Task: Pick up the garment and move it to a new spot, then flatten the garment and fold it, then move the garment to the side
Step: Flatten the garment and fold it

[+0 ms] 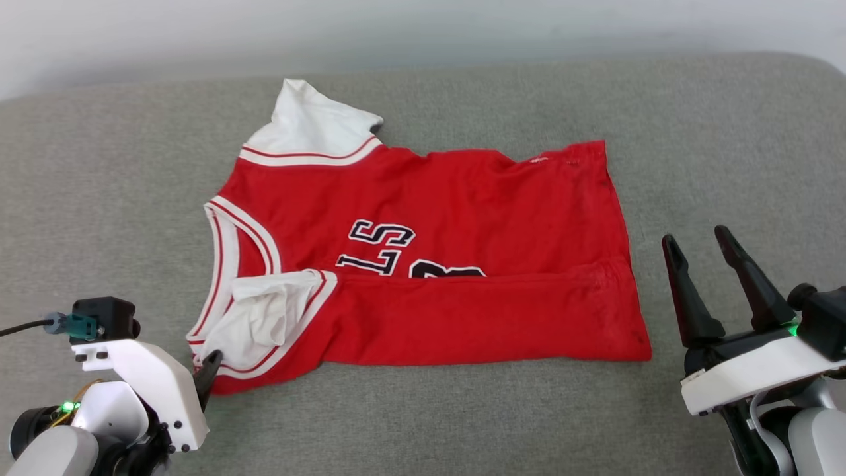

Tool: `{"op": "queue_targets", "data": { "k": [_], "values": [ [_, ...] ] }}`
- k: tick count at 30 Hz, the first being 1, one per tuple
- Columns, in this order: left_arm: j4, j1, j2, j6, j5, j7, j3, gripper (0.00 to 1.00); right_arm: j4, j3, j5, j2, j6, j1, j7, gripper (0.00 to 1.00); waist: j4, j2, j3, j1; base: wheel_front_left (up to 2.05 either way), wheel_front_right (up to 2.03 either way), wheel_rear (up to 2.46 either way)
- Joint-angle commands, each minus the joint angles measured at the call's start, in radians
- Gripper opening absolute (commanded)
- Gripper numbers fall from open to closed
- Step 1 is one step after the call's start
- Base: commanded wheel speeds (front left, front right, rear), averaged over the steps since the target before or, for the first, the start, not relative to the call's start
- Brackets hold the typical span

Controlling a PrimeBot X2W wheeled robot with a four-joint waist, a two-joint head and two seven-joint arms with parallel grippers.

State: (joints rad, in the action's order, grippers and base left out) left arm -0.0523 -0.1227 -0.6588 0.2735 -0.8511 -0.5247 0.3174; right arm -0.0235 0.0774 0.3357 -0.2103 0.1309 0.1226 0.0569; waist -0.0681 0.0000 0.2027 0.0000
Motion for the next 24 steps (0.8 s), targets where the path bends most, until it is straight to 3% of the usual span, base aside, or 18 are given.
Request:
{"op": "queue_targets", "data": {
  "k": [1,9,10,11,12,13,20,24],
  "values": [
    [0.009,0.003,0.004,0.006,-0.009,-0.006,-0.004,1.00,-0.015,-0.008,-0.001,0.011,0.000,0.005,0.005,1.00,-0.024,0.0000,0.040,0.0000,0.00,0.00,0.00],
    [0.115,-0.021,0.033,-0.034,-0.066,-0.094,0.043,1.00,-0.019,-0.018,-0.001,0.034,0.000,0.019,0.010,1.00,-0.053,0.0000,0.094,0.0000,0.00,0.00,0.00],
    [0.130,-0.019,0.042,-0.043,-0.079,-0.117,0.058,0.83,-0.017,-0.017,0.000,0.034,0.000,0.021,0.010,1.00,-0.055,0.0000,0.095,0.0000,0.00,0.00,0.00],
    [0.141,-0.020,0.054,-0.052,-0.090,-0.129,0.066,0.40,-0.014,-0.018,0.000,0.033,0.000,0.022,0.010,1.00,-0.057,0.0000,0.094,0.0000,0.00,0.00,0.00],
    [0.149,-0.024,0.064,-0.059,-0.100,-0.138,0.070,0.08,-0.012,-0.019,0.001,0.031,0.000,0.024,0.008,1.00,-0.059,0.0000,0.092,0.0000,0.00,0.00,0.00],
    [0.158,-0.024,0.068,-0.063,-0.102,-0.145,0.076,0.00,-0.009,-0.021,0.003,0.030,0.000,0.025,0.007,1.00,-0.060,0.0000,0.088,0.0000,0.00,0.00,0.00],
    [0.149,-0.047,0.060,-0.074,-0.059,-0.016,0.029,0.00,0.007,-0.046,0.024,0.012,0.000,0.001,-0.043,1.00,-0.047,0.0000,0.045,0.0000,0.00,0.00,0.00],
    [0.096,-0.044,0.056,-0.060,-0.027,0.062,0.004,0.00,0.044,-0.052,0.062,-0.014,0.000,-0.012,-0.173,1.00,-0.029,0.0000,0.023,0.0000,0.00,0.00,0.00]
  ]
}}
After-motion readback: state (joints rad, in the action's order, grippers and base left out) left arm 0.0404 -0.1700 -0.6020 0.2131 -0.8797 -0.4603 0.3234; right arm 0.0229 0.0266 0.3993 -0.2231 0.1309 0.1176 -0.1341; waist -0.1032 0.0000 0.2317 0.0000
